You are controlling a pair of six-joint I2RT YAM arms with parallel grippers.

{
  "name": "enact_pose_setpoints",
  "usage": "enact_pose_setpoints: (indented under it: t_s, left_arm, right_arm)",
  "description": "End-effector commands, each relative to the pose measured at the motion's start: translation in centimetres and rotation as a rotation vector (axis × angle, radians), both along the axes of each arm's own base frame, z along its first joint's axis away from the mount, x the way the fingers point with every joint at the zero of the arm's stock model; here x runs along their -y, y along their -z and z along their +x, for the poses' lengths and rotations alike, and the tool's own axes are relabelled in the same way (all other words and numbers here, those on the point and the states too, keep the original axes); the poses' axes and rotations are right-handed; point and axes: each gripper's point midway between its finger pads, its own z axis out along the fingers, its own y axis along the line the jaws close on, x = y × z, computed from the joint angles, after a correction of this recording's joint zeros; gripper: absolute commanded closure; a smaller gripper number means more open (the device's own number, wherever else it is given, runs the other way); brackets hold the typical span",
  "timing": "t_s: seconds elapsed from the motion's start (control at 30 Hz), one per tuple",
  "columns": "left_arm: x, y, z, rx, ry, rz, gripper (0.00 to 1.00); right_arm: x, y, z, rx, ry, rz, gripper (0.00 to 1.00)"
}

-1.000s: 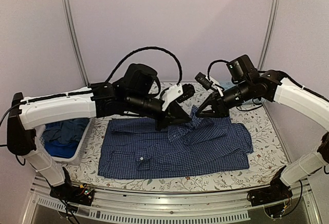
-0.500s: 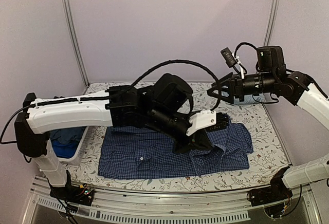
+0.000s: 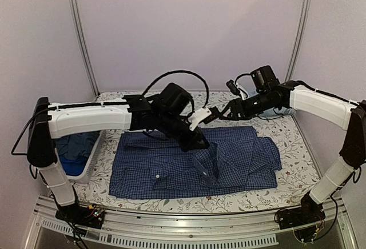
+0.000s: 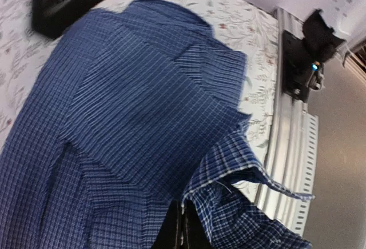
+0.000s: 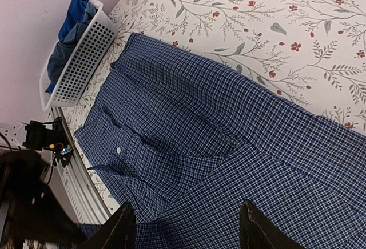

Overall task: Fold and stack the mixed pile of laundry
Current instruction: Smooth out the rectangle-folded shirt at the center of the board.

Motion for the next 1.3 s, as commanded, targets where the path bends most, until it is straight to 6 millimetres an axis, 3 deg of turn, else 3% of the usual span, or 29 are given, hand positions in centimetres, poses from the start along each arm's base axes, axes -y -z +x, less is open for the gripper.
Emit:
enact_pose_setpoints:
  t_s: [0.0, 0.1, 0.23, 0.4, 0.5, 0.6, 0.73, 0.87, 0.93, 1.1, 1.27]
  left_arm:
    - [-6.1, -0.1, 8.6, -0.184, -0.383, -0.112, 1.0]
    - [-9.5, 3.4, 10.6, -0.283, -0.524, -0.085, 1.0]
    - [-13.3, 8.5, 11.7, -0.4, -0.694, -0.031, 1.0]
    - [-15.3, 11.6, 12.3, -0.419, -0.813, 0.001, 1.0]
    - [-16.0, 12.0, 13.4, -0.413, -0.851, 0.008, 0.99]
    - [-16.6, 11.7, 15.3, -0.373, -0.891, 0.033, 0.91]
    - [-19.5, 12.2, 17.8, -0.375, -0.992, 0.108, 0.76]
    - [-21.4, 9.6, 18.3, -0.304, -1.0, 0.075, 0.5]
    - [-23.0, 8.7, 18.3, -0.304, -1.036, 0.052, 0.46]
    - [-26.5, 12.5, 17.0, -0.425, -1.129, 0.15, 0.54]
    - [-31.3, 17.5, 16.4, -0.527, -1.281, 0.283, 0.56]
  right_arm:
    - [2.5, -1.5, 3.0, 0.005, 0.103, 0.002, 0.39]
    - [3.0, 0.4, 3.1, -0.033, 0.092, -0.055, 0.39]
    - [2.9, 3.8, 2.9, -0.105, 0.05, -0.104, 0.4]
    - [2.4, 6.5, 1.6, -0.182, -0.006, -0.101, 0.43]
    - [1.3, 6.6, 0.6, -0.195, -0.042, -0.077, 0.44]
    - [-0.3, 6.0, -0.4, -0.188, -0.09, -0.05, 0.44]
    - [-2.2, 6.2, -1.3, -0.215, -0.132, -0.03, 0.44]
    - [-3.4, 8.1, -2.1, -0.27, -0.157, -0.058, 0.46]
    - [-4.0, 9.3, -2.7, -0.297, -0.173, -0.075, 0.47]
    - [-4.5, 12.4, -3.6, -0.369, -0.164, -0.112, 0.47]
    - [-2.7, 16.6, -3.6, -0.451, -0.094, -0.221, 0.46]
